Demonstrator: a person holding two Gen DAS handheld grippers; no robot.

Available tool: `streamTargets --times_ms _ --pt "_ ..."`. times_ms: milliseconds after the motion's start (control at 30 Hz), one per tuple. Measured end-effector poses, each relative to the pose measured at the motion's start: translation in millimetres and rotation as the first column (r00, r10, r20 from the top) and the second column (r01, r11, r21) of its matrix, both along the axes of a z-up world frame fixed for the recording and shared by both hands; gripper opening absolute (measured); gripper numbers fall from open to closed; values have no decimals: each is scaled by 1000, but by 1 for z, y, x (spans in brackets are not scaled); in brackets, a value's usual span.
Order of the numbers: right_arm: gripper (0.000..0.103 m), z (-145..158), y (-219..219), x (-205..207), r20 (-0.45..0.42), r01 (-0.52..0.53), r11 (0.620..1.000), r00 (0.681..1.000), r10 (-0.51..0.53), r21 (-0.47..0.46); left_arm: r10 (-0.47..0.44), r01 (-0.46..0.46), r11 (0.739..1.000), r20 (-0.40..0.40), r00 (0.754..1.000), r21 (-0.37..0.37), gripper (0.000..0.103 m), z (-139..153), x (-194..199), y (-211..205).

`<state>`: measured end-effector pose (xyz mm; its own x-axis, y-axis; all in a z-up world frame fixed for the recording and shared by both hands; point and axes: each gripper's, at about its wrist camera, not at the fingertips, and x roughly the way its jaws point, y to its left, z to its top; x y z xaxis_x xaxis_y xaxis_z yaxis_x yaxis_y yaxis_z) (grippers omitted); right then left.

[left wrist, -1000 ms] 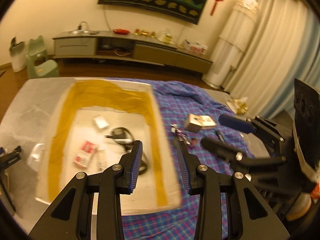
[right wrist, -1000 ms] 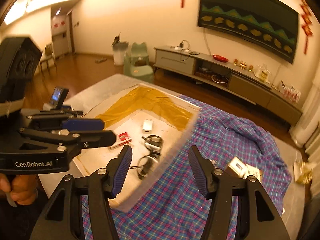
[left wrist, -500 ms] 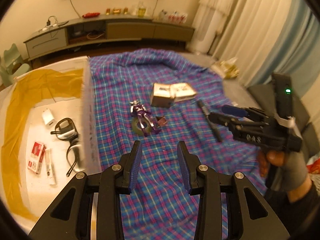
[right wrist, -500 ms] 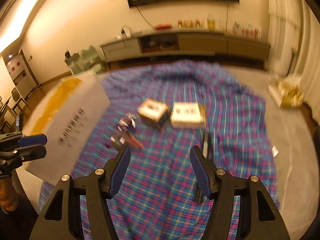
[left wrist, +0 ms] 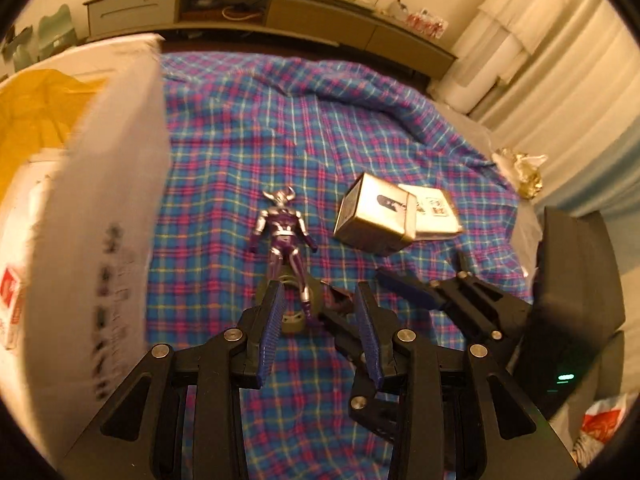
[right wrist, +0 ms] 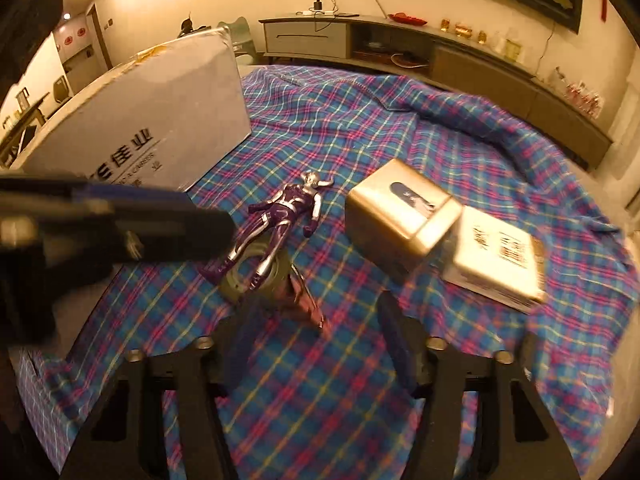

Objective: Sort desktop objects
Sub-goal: 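Grasp the purple figure with left tool while right tool grasps pink binder clips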

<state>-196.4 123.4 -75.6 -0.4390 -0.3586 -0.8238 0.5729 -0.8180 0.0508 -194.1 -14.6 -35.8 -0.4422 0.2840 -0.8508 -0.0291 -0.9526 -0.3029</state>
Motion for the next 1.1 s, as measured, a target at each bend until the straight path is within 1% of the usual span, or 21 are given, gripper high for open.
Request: streamTargets --times_ms 67,167,233,300,333,367,400,433,467,500,533,667,833,1033,1100 --pt "28 -2 4 -6 42 0 999 999 2 -52 11 -10 1000 11 1000 -16 38 -11 -10 3" --pt "28 0 13 -8 78 19 997 997 -13 -77 43 -43 999 26 999 -15 38 -22 -23 -1" --pt "28 4 18 -8 85 35 995 996 -27 -94 67 -66 998 43 997 -24 38 -32 -31 -3" --pt "28 7 23 -6 88 43 993 996 -34 -107 71 -70 997 58 996 -28 38 -39 -36 -5" --pt "28 8 27 -5 87 50 993 995 -40 -111 71 -70 997 29 997 -36 39 -38 -37 -4" --pt "28 10 30 -3 90 56 991 995 -45 -121 63 -61 997 29 998 -52 39 -39 -39 -2" --pt "28 13 33 -1 92 62 989 995 -50 -131 60 -59 996 14 998 -63 38 -37 -41 -1" --pt "28 16 35 0 91 66 988 994 -53 -138 54 -54 996 7 999 -65 35 -37 -42 1" --pt "28 19 37 2 88 67 987 995 -55 -148 45 -45 996 -10 999 -71 30 -36 -42 3" --pt "28 23 39 5 83 70 985 995 -57 -158 36 -37 996 -17 999 -77 28 -36 -42 5" --pt "28 26 41 7 80 72 984 995 -60 -163 34 -36 996 -30 999 -80 27 -35 -40 6" --pt "28 40 44 12 68 77 979 996 -65 -189 36 -39 996 -37 999 -76 27 -32 -37 5" --pt "28 53 47 16 51 85 974 996 -76 -209 43 -46 998 -63 997 -46 27 -13 -21 2" --pt "28 67 51 27 31 91 969 996 -86 -230 30 -31 999 -122 992 -8 27 27 14 -3" --pt "28 74 51 33 19 90 966 996 -88 -242 31 -31 1000 -137 990 -1 27 35 23 -6"
